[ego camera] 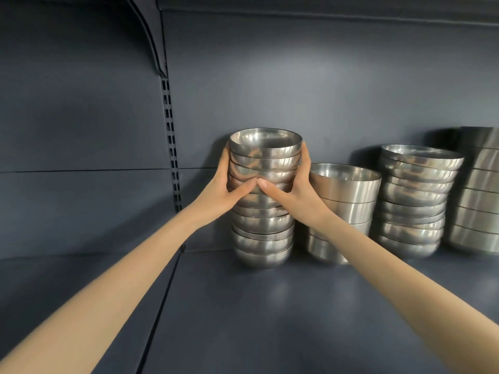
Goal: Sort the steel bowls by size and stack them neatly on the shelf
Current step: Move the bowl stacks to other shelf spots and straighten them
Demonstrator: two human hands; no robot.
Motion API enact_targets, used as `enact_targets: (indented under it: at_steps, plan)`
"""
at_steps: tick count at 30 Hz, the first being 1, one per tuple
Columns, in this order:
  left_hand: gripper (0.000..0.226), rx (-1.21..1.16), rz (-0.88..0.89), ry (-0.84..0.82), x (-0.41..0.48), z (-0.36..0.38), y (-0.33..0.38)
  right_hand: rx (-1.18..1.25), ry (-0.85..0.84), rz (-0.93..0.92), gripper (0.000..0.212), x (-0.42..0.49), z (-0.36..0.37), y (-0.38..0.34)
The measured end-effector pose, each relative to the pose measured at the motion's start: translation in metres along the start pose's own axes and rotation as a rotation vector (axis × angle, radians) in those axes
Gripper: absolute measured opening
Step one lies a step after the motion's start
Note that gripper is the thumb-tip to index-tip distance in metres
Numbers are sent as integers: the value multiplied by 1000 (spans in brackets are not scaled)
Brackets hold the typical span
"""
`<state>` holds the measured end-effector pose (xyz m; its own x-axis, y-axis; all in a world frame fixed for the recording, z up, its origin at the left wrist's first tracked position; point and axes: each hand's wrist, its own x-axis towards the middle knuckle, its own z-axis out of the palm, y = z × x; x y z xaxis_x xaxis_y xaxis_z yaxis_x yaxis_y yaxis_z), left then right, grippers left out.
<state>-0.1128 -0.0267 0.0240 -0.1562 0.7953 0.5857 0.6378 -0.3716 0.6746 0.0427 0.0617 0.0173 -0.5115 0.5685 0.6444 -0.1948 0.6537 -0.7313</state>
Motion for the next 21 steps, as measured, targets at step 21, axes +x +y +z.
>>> enact_targets:
  at_steps: [21]
  plan:
    - [123, 29, 92, -108, 15, -11, -27, -52, -136, -28, 120, -2, -12, 11]
